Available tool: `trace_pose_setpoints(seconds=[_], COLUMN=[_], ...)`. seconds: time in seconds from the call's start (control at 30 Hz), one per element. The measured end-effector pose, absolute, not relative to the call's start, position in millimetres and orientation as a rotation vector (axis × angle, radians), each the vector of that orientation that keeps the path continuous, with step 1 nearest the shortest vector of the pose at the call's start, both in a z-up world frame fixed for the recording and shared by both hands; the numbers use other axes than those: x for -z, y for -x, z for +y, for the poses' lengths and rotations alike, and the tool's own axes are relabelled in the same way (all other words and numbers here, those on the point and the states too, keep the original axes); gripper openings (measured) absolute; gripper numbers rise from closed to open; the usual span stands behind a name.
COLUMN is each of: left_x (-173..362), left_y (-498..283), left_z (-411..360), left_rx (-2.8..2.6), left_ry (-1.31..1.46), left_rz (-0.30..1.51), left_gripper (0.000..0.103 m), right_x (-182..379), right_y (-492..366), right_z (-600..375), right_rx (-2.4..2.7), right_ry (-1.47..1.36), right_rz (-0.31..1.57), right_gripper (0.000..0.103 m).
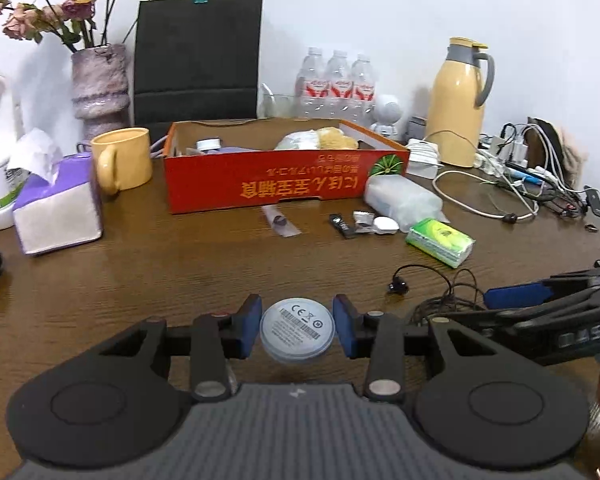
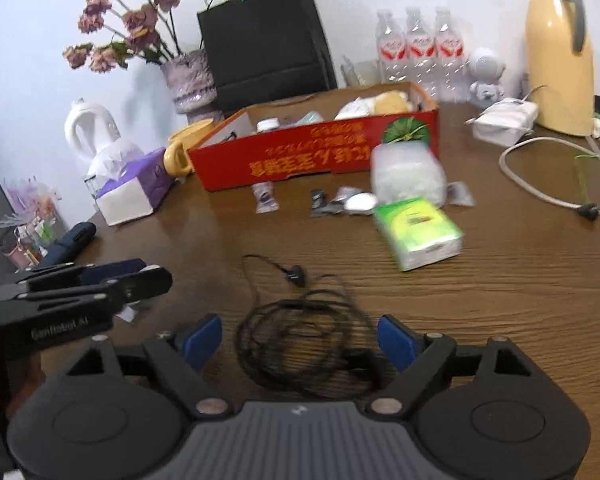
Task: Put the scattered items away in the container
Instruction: 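Grasp the black earphone cable with right tool while left tool holds the white case, then lift the earphone case and cable from the table with both tools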
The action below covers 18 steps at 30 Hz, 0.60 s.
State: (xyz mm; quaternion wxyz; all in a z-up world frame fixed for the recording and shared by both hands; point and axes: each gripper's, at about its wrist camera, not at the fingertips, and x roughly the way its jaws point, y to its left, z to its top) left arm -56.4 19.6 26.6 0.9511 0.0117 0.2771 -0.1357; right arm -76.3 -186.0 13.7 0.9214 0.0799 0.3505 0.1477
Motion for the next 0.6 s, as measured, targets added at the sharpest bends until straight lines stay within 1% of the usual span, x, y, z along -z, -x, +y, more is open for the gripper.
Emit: trace_pose_setpoints(seconds=[0.17, 0.27, 0.3, 0.33, 0.4, 0.43, 0.5, 0.57, 0.6], left_x=[-24.6, -22.3, -22.4, -21.9, -21.3, -21.5, -22.8, -25.6, -27.9], left_y=[55.7, 54.8, 54.7, 54.5, 54.5, 55.3, 58.9, 62.7, 64.5], left_z=[23.3, 24.7, 24.8, 25.6, 26.4, 26.0, 25.7, 25.9, 25.6], left_rx=[0.259, 0.253, 0.253, 0.254, 0.254, 0.251, 0.247, 0.246, 0.246], left_ry=[-0.023, -0.026, -0.025, -0.023, -0.024, -0.027, -0.026, -0.014, -0.010], left_rz=[0.570, 0.573, 0.574, 0.574, 0.574, 0.571, 0.558, 0.547, 0.542], left_gripper=[0.040, 0.040, 0.040, 0.040, 0.040, 0.040, 0.040, 0.040, 0.040], right_x=[-3.1, 0.5, 1.0, 1.1, 0.8, -0.3, -1.6, -3.1, -4.4], right_y=[69.8, 69.0, 69.2, 69.9, 71.4, 71.4, 73.1, 74.6, 75.1], right_z=[-165.3, -160.0, -159.1, -159.0, -160.3, -162.5, -169.4, -175.9, -179.4], right_rx=[-0.210, -0.188, -0.182, -0.175, -0.161, -0.157, -0.151, -0.168, -0.179], right_ry=[-0.184, -0.130, -0.102, -0.078, -0.032, -0.025, -0.038, -0.052, -0.071], right_rz=[0.731, 0.712, 0.708, 0.701, 0.698, 0.700, 0.702, 0.709, 0.709], right_gripper=[0.087, 0.083, 0.075, 0.071, 0.053, 0.049, 0.030, 0.018, 0.008])
